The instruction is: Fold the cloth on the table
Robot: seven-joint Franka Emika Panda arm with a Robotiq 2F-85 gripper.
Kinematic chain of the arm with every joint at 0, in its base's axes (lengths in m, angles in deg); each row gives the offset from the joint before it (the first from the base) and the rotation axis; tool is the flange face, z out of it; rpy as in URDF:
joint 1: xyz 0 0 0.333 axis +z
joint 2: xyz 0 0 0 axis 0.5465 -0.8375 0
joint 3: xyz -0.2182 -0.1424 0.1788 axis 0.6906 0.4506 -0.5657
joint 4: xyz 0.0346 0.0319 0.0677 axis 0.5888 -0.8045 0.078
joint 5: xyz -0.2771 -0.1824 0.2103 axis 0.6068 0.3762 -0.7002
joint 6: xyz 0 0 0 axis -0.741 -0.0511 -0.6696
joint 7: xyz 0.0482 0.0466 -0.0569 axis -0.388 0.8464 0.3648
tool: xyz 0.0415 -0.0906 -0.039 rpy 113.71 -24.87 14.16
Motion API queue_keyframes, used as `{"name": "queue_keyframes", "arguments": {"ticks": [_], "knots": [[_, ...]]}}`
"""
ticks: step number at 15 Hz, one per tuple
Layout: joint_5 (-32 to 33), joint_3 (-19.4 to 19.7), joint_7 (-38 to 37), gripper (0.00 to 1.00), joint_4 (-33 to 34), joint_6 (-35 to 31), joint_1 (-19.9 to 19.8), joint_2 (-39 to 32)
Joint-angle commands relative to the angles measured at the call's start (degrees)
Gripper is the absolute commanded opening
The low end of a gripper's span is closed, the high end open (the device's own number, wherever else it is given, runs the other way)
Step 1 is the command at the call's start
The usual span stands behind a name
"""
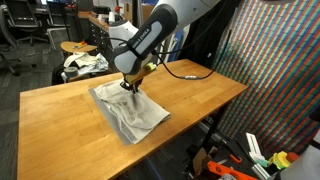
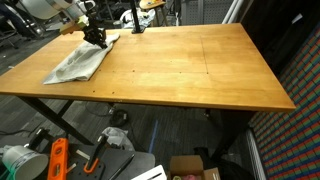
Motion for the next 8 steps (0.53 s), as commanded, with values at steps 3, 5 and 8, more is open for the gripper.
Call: {"name": "queue_keyframes", "arguments": {"ticks": [3,5,8], "knots": [[-1.14,-0.19,5.63,0.17,0.23,0.29,-2.16,-1.0],[-1.51,-0.43,6.66,0.17,0.09,0.31,-2.38,-0.66],[-3.65,-1.02,7.17,0.17,-1.02,-2.01,-3.42,0.74]]}}
